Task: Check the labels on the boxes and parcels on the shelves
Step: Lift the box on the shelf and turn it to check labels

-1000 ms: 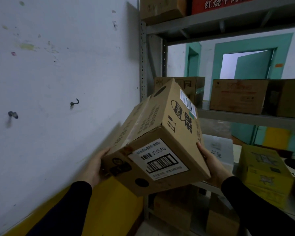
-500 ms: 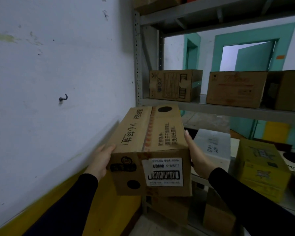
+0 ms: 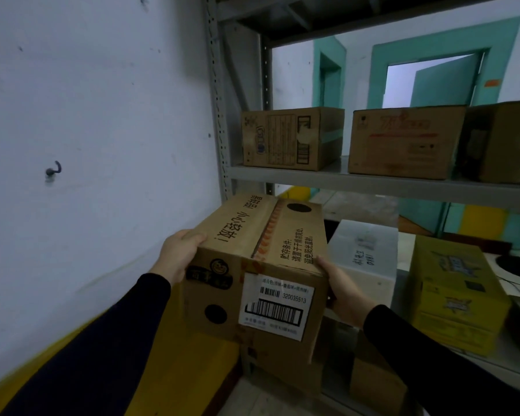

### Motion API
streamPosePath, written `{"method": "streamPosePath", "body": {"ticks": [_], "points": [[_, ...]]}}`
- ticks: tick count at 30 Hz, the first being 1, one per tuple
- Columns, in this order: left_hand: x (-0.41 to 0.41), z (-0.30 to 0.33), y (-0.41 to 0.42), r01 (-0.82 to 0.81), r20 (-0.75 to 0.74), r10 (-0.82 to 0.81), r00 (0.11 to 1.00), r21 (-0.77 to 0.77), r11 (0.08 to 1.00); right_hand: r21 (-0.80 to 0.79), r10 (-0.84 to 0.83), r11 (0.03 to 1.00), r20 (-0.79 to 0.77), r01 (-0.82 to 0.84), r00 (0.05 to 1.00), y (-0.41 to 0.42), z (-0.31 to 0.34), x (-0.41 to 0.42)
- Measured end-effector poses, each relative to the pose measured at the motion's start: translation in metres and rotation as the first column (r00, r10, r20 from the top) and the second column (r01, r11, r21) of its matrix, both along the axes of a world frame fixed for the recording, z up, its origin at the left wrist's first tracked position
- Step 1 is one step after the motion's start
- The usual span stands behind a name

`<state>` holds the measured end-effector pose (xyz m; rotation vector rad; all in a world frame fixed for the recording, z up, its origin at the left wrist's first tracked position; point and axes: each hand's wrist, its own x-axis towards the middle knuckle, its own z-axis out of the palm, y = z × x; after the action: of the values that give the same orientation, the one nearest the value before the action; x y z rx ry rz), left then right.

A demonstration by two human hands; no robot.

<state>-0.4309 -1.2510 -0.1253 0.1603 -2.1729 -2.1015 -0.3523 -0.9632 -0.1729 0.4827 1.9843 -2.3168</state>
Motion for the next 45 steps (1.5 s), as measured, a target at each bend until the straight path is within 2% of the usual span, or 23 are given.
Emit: {"method": "streamPosePath", "body": {"ticks": [7,11,14,20,25,36,45], "points": [[-0.107,-0.007,0.014,0.082,0.01,-0.081,0.997,-0.031,0.996,-0.044,-0.107,0.993,0.0,0.106,0.994,0.003,-0.009,-0.08],[-0.217,-0.023,0.011,0.175,0.044,-0.175,0.984,-0.001,0.985,-0.029,-0.204,0.979,0.008,0.204,0.979,-0.009,-0.019,-0.167],[-0.254,-0.034,0.015,0.215,0.055,-0.216,0.975,0.025,0.976,-0.014,-0.218,0.976,0.021,0.219,0.976,-0.009,-0.021,-0.195],[-0.38,-0.058,0.031,0.33,0.166,-0.34,0.926,0.084,0.94,0.026,-0.411,0.912,0.036,0.41,0.911,-0.008,-0.027,-0.3],[-0.447,-0.096,0.054,0.357,0.23,-0.369,0.9,0.094,0.929,0.053,-0.438,0.898,0.047,0.436,0.898,0.008,-0.052,-0.357],[-0.507,-0.173,0.093,0.32,0.335,-0.323,0.885,0.065,0.945,0.035,-0.533,0.846,0.077,0.532,0.843,0.039,-0.126,-0.418],[-0.521,-0.212,0.09,0.354,0.403,-0.338,0.851,0.037,0.935,0.012,-0.47,0.88,0.167,0.475,0.867,0.043,-0.168,-0.431]]}}
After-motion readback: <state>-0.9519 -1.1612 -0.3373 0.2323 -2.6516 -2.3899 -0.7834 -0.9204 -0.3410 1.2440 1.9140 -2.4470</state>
